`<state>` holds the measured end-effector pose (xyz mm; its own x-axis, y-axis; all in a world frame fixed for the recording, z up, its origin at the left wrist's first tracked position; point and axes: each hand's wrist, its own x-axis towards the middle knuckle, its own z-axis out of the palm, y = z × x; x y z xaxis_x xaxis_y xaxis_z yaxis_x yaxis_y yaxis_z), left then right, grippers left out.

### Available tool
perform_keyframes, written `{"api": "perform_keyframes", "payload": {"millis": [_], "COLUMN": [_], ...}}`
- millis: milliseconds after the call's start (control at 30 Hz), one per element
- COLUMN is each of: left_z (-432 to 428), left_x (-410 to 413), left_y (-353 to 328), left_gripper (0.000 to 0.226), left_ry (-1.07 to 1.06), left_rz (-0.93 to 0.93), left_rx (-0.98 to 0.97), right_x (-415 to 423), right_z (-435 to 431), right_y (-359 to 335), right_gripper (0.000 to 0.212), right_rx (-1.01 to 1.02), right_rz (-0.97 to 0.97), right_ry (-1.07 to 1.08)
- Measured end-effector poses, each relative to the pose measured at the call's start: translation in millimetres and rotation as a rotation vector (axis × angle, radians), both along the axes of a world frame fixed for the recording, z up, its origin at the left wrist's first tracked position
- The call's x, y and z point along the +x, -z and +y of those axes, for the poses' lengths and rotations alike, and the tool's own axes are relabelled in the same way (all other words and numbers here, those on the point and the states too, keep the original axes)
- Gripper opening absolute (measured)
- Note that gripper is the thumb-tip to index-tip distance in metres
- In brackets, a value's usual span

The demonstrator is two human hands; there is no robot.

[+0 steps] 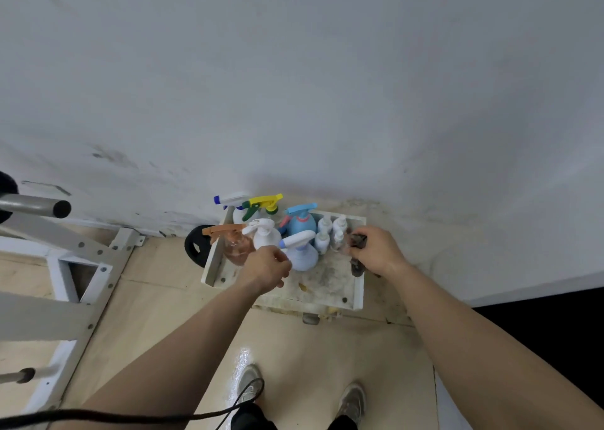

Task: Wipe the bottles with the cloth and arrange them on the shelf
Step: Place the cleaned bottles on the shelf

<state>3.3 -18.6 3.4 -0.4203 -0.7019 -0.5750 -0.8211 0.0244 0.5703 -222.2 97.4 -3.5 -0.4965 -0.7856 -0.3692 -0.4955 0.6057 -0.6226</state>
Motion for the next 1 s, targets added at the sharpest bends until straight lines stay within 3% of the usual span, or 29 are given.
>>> {"api": "perform_keyframes", "payload": {"millis": [200,267,367,467,533,667,867,1000], "left_z": [21,13,-12,-26,-27,-27,-30,-32], "left_x": [-86,-114,-151,-172,-180,-183,-185,-187], "left_y": [-5,-9,-3,7,14,24,29,36], "left_gripper": [0.016,0.017,0.024,0.026,0.024,0.021,0.012,0.017], "left_ry": [0.449,0.583,0.700,0.830,0.867,0.865,0.846,0.836], "left_rz": [-0.056,-0.122,-0.201,-0.341,-0.429,-0.538,-0.530,-0.516], "left_rx": [-0.419,-0.499,-0.595,-0.649,-0.679,-0.732,-0.715,-0.726], "right_x": [-30,-37,-50,-59,-63,-63,-59,-59], "right_z": [15,9,-7,-27,-41,-60,-71,-71], "right_y": [8,11,16,24,30,37,48,55], "right_gripper": [0.055,0.050,0.011,0.044,0.053,0.041,0.018,0.019], "right_rx": [0.072,0.138,0.183,0.176,0.174,0.189,0.218,0.190], "right_rz": [0.013,0.093,0.189,0.282,0.348,0.386,0.337,0.354], "right_ry": [0.108,0.061,-0.007,-0.145,-0.225,-0.302,-0.297,-0.260]}}
